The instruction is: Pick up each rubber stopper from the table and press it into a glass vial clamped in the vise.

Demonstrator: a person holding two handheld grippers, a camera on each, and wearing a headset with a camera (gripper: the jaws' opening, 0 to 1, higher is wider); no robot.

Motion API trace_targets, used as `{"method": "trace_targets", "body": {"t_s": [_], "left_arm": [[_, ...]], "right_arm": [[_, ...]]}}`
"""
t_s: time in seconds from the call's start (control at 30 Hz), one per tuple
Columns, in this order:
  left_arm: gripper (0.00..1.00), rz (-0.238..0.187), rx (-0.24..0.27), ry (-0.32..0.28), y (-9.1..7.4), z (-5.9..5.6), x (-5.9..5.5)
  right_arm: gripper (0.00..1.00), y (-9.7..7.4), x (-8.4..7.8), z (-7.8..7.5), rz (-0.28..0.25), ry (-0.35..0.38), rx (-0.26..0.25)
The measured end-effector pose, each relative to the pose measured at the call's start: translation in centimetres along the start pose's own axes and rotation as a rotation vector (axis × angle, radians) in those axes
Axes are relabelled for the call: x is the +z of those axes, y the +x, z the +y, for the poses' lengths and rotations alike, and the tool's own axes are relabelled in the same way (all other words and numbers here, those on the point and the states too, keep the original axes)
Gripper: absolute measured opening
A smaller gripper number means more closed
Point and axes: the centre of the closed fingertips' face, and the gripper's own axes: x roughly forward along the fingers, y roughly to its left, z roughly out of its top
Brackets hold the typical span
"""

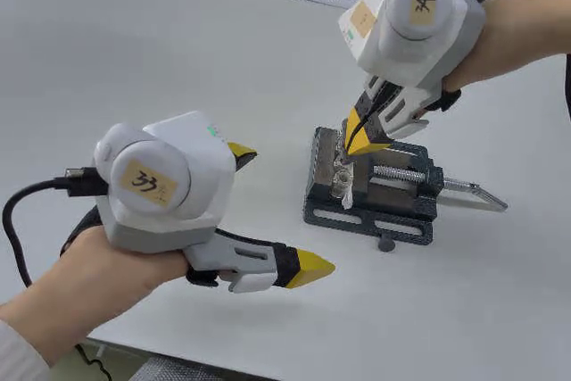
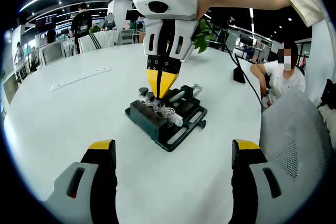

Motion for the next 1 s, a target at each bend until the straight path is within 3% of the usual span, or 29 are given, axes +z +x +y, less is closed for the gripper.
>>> {"method": "trace_targets", "body": {"t_s": [1.0], "left_arm": [[0.89,0.002,-0.003,-0.012,0.14,-0.13,-0.42]], "right_arm": [[0.00,-0.15,0.06,0.26,0.021,-0.016,-0.001]]}}
